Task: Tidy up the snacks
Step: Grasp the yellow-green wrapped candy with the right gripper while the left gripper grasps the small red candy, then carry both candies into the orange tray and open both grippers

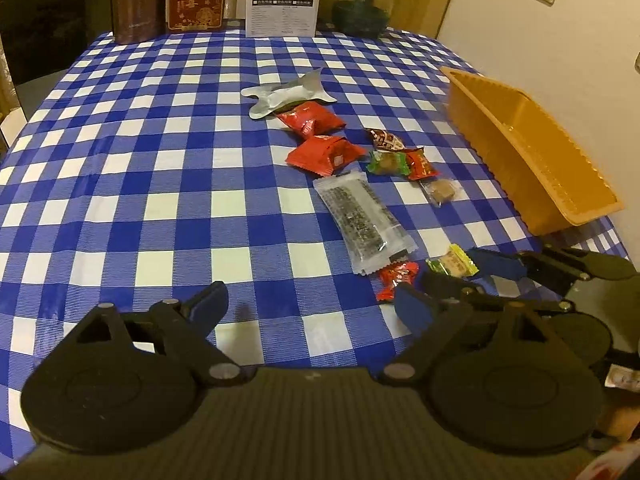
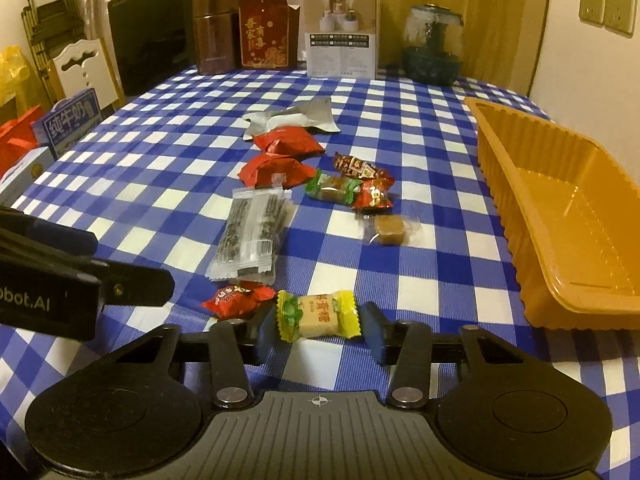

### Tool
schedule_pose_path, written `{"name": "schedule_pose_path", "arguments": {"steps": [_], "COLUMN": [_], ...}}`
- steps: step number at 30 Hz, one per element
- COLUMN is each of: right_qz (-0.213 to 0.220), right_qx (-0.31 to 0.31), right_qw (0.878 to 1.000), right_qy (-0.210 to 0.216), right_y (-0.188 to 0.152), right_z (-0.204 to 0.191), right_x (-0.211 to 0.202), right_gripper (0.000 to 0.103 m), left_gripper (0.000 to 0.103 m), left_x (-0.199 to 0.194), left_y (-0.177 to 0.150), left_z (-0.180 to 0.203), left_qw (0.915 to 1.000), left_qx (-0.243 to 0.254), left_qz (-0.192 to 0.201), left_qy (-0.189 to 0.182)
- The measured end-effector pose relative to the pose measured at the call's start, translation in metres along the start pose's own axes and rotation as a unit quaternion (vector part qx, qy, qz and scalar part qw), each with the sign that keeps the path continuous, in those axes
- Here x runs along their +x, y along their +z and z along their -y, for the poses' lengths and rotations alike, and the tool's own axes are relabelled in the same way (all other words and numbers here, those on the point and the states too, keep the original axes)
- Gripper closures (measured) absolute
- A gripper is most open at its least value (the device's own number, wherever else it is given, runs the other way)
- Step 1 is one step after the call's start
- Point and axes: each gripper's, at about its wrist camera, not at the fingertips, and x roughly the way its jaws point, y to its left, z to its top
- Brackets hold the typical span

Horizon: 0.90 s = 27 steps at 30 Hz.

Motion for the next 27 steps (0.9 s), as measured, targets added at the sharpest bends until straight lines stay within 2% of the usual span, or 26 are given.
{"name": "schedule_pose_path", "arguments": {"steps": [3, 4, 5, 13, 22, 24, 27], "right_qz": [0.003, 0.006, 0.009, 0.012, 0.017, 0.017, 0.016], "right_qx": [-0.008, -0.01, -0.009, 0.027, 0.076, 0.081, 0.086], "right_qw": [1.0, 1.0, 1.0, 0.999, 0.996, 0.996, 0.995], "right_qy": [-0.001, -0.002, -0.002, -0.014, -0.041, -0.043, -0.045], "right_y": [-0.001, -0.001, -0.001, -0.001, -0.007, -0.008, -0.009], "right_z": [-0.002, -0.003, -0.002, 0.011, 0.031, 0.034, 0.036], "right_x": [-0.001, -0.003, -0.004, -0.017, -0.037, -0.04, -0.041], "right_gripper": [0.063, 0.067, 0.077, 0.079, 0.079, 0.079, 0.079], "left_gripper": [0.015, 0.015, 0.015, 0.021, 0.055, 0.066, 0.07], "left_x": [0.002, 0.002, 0.002, 0.009, 0.023, 0.026, 0.03], "left_y": [-0.001, -0.001, -0.002, -0.001, 0.001, 0.001, 0.001], "left_z": [0.001, 0.002, 0.003, 0.015, 0.031, 0.035, 0.04], "left_qw": [1.0, 1.0, 1.0, 0.9993, 0.9967, 0.9962, 0.9957], "left_qx": [0.003, 0.004, 0.005, 0.027, 0.063, 0.067, 0.07], "left_qz": [-0.003, -0.003, -0.004, -0.006, -0.012, -0.014, -0.015], "left_qy": [-0.002, -0.003, -0.005, -0.027, -0.049, -0.054, -0.059]}}
